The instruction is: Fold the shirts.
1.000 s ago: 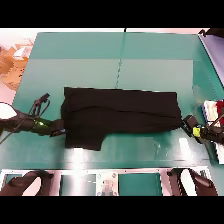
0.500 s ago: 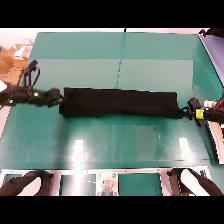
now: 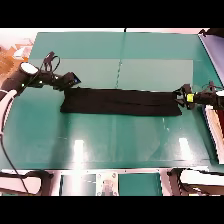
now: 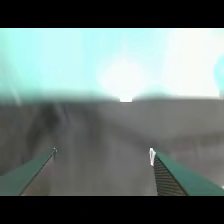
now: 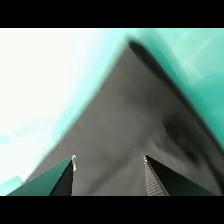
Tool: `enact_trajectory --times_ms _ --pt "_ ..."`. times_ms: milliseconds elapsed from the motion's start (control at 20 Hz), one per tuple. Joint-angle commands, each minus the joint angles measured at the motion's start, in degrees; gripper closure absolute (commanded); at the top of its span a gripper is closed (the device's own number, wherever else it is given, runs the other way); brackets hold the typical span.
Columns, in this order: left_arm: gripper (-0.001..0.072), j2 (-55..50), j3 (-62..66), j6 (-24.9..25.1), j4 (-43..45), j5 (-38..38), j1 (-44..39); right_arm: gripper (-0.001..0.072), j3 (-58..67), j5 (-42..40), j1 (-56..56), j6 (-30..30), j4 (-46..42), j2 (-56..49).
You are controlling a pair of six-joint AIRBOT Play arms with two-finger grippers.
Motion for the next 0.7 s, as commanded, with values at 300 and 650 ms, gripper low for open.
enact_trajectory --times_ms 300,650 --pt "0.0391 -3.3 13.2 -1.2 -0.1 -16.1 9.4 0.0219 9.9 21.3 -13.9 -17.1 -11.1 -7.5" --pt "0.0677 -3.3 13.2 -0.2 -0.1 -16.9 5.1 0.0214 12.8 23.2 -12.0 -24.7 -6.0 -18.3"
